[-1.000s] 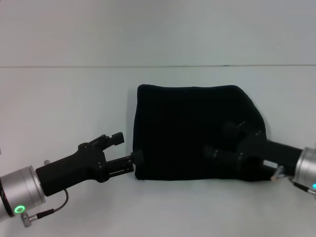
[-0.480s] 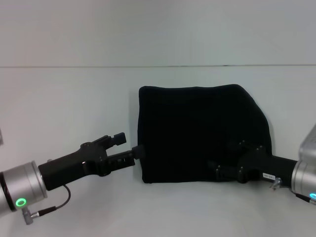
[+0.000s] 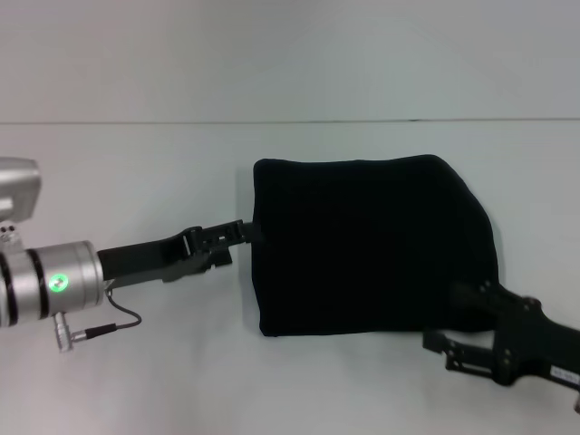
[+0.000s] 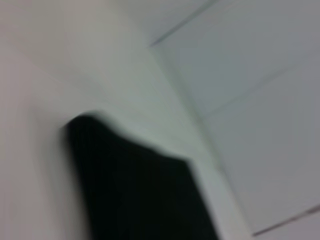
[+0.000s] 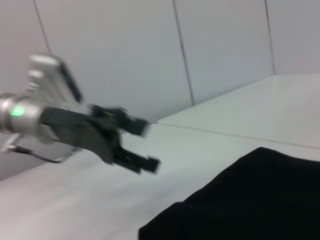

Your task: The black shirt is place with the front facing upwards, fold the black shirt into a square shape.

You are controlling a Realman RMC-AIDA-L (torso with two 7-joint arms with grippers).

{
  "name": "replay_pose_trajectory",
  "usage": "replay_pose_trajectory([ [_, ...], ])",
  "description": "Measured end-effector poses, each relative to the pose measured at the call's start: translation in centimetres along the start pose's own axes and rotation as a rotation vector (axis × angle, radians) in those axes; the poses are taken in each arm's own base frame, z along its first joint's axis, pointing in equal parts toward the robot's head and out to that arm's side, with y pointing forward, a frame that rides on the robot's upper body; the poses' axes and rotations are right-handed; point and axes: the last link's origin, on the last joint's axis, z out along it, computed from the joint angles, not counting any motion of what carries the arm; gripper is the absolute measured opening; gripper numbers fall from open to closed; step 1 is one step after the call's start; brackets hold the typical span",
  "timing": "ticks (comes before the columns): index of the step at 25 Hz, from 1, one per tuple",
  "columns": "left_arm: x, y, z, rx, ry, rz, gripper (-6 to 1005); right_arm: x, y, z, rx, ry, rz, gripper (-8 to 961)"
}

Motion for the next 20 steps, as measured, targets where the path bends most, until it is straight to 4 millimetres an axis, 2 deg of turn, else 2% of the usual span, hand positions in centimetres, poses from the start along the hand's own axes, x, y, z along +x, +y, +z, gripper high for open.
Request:
replay_pose_trajectory([
  [3,0.4,-0.5,0.7,0.103,-0.071,-0.133,947,1.0,0.7,-1.1,0.004,0.008,0.025,946],
  [8,0.3,-0.7,1.0,0.167,-0.123,-0.218,947,2.2,1.3,-2.1,0.018,0.024,0.051,946],
  [14,0.2,-0.3,1.7,0.175,-0.154,-0.256,946,3.1,1.7,-1.7,-0.007,0.086,0.028,946],
  [20,-0.8,-0.1,2.7,0.170,-0.180,-0.288,920,3.1,1.7,-1.6,-0.017,0.097,0.019,946],
])
